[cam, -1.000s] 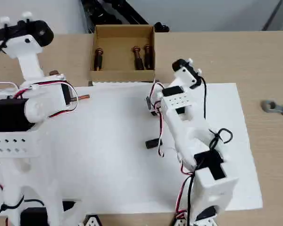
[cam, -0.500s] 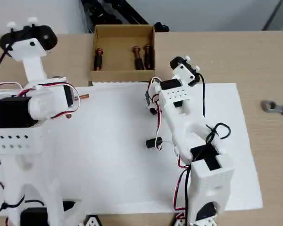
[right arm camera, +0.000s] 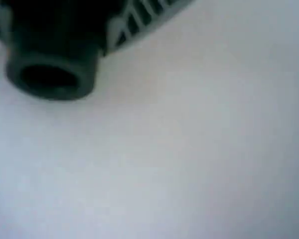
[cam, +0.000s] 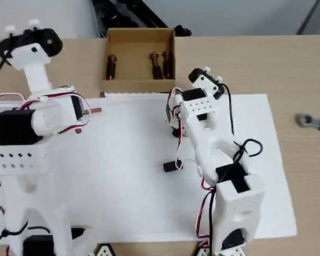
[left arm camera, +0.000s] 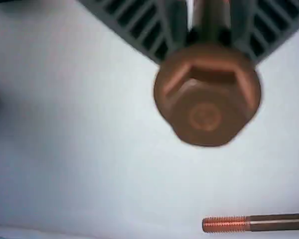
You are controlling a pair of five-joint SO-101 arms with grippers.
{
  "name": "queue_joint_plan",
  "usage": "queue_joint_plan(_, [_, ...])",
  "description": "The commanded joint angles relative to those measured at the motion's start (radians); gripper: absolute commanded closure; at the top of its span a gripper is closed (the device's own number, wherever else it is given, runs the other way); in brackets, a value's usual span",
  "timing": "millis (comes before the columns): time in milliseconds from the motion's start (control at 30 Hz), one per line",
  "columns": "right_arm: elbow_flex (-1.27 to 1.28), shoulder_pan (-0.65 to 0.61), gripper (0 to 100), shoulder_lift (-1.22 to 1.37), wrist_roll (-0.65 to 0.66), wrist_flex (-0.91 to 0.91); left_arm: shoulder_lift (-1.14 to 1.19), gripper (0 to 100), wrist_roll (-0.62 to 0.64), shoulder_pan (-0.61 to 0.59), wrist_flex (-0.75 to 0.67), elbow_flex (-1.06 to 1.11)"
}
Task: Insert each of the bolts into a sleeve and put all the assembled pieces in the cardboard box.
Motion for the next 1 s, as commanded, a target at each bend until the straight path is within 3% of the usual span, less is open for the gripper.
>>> queue_joint_plan(0, [0.005, 0.002, 99.1, 0.028, 0.034, 0.082, -0.038, 99, 0.006, -0.008, -0.026, -0.007])
queue_joint_plan(500, [-0.276, 0.067, 99.0, 0.028, 0.069, 0.369, -0.038, 99, 0.005, -0.011, -0.098, -0.061])
queue_joint_plan(867, [-0.442, 0.073, 99.0, -0.018, 0.210, 0.506, -0.038, 99, 0.000, -0.011, -0.106, -0.061])
queue_joint_plan(967, [-0.443, 0.058, 99.0, -0.111, 0.269, 0.496, -0.038, 99, -0.072, -0.009, -0.135, -0.061])
